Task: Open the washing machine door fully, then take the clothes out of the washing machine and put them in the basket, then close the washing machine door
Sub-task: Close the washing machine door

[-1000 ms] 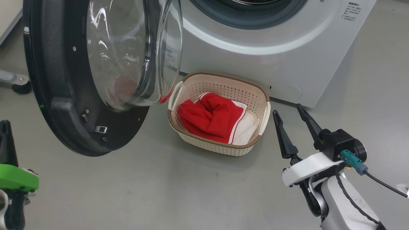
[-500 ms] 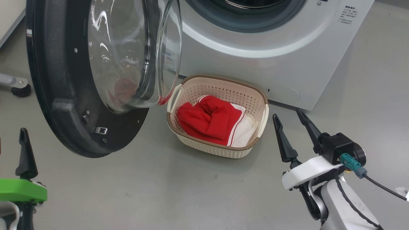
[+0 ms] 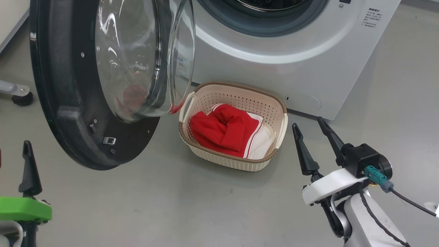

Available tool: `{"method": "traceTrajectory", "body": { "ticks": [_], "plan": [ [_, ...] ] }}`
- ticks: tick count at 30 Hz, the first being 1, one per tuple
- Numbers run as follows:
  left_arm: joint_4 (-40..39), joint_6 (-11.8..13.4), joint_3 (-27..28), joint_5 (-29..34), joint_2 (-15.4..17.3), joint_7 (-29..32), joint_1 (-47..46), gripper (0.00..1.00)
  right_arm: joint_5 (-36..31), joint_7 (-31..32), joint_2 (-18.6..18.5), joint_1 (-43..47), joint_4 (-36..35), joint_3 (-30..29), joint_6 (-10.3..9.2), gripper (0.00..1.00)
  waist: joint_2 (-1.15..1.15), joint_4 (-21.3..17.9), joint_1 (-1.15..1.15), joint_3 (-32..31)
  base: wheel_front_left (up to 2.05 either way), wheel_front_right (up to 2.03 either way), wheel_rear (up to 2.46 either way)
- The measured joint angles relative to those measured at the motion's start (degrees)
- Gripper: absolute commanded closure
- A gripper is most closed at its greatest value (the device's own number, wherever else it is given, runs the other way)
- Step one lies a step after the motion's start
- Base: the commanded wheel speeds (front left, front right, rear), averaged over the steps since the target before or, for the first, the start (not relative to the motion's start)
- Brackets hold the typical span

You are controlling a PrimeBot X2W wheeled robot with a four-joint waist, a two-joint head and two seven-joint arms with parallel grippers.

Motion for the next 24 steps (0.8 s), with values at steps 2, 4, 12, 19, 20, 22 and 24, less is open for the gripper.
{"method": "traceTrajectory", "body": {
  "ticks": [2, 4, 12, 19, 20, 22, 24],
  "plan": [
    [0.5, 0.0, -0.3, 0.0, 0.3, -0.6, 0.0, 0.0, 0.0, 0.0, 0.0, 0.2, 0.0, 0.0, 0.0, 0.0, 0.0, 0.0, 0.0, -0.1, 0.0, 0.0, 0.0],
    [1.0, 0.0, -0.5, 0.1, 0.6, -0.9, 0.0, 0.0, 0.0, 0.0, 0.0, 0.5, 0.0, 0.1, 0.0, 0.0, 0.0, 0.0, 0.0, -0.3, 0.0, 0.0, 0.0],
    [2.2, 0.0, -1.6, 0.2, 1.3, -1.6, 0.0, 0.0, 0.0, 0.0, 0.1, 1.0, 0.0, 0.2, 0.0, 0.0, 0.0, 0.0, 0.0, -0.6, 0.0, 0.0, 0.0],
    [2.9, 0.0, -2.0, 0.2, 1.6, -2.3, 0.0, 0.0, 0.0, 0.0, 0.3, 1.0, -0.1, 0.2, 0.0, 0.0, 0.0, 0.0, 0.0, -0.6, 0.0, 0.0, 0.0],
    [3.0, 0.0, -2.0, 0.2, 1.6, -2.4, 0.0, 0.0, 0.0, 0.0, 0.3, 1.0, -0.1, 0.2, 0.0, 0.0, 0.0, 0.0, 0.0, -0.6, 0.0, 0.0, 0.0],
    [3.1, 0.0, -2.1, 0.2, 1.7, -2.4, 0.0, 0.0, 0.0, 0.0, 0.3, 1.0, -0.1, 0.2, 0.0, 0.0, 0.0, 0.0, 0.0, -0.5, 0.0, 0.0, 0.0],
    [3.3, 0.0, -2.2, 0.2, 1.7, -2.6, 0.0, 0.0, 0.0, 0.0, 0.3, 1.0, -0.2, 0.2, 0.0, 0.0, 0.0, 0.0, 0.0, -0.5, 0.0, 0.0, 0.0]
  ]
}}
